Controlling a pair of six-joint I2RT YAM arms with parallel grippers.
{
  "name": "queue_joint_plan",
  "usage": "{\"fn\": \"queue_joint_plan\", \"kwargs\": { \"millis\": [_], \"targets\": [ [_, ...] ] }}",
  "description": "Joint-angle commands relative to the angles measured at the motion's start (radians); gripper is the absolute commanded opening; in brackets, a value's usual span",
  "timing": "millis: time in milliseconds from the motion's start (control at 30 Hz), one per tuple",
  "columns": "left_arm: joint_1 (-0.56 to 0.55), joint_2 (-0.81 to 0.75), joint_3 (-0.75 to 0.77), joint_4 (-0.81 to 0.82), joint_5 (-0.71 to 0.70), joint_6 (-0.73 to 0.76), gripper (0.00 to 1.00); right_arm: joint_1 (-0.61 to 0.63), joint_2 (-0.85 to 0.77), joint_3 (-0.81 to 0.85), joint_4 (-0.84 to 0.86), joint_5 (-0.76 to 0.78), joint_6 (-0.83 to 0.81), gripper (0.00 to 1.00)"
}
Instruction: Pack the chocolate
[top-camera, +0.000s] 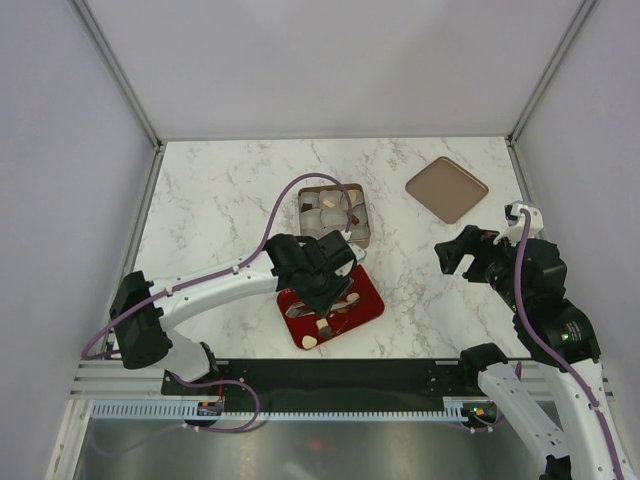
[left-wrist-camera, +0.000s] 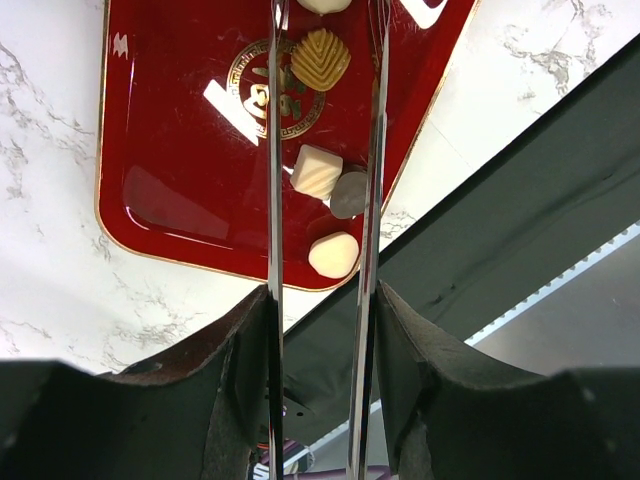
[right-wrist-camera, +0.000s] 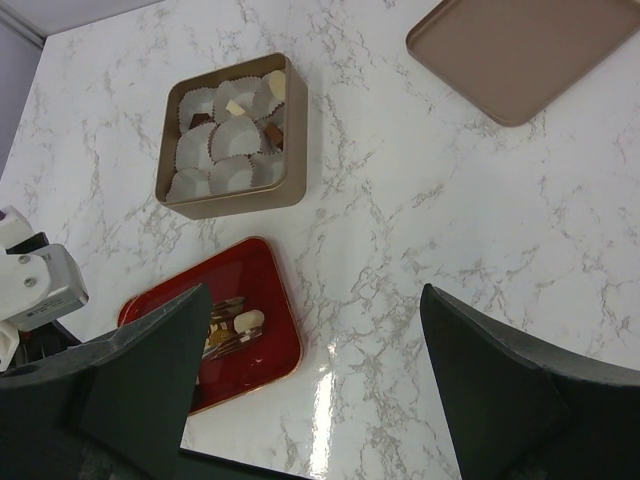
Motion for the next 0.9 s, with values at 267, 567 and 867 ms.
{"fn": "queue_joint_plan", "kwargs": {
  "millis": [267,567,867],
  "targets": [
    [-0.009,-0.008,-0.003,0.016,-0.01,-0.017,0.49,0.0,-0.02,0.028,-0.002,0.01,0.004,0.94],
    [-0.009,-0.021,0.04,-0.005,-0.037,-0.019,0.44,-0.002,-0.018,0.036,-0.005,0.019,-0.004,0.94],
    [-0.009,-0.001,0.107,-0.038,-0.076,-0.029,0.4,0.0,-0.004,0.048,-0.004,0.015,-0.005,0.94]
  ]
}}
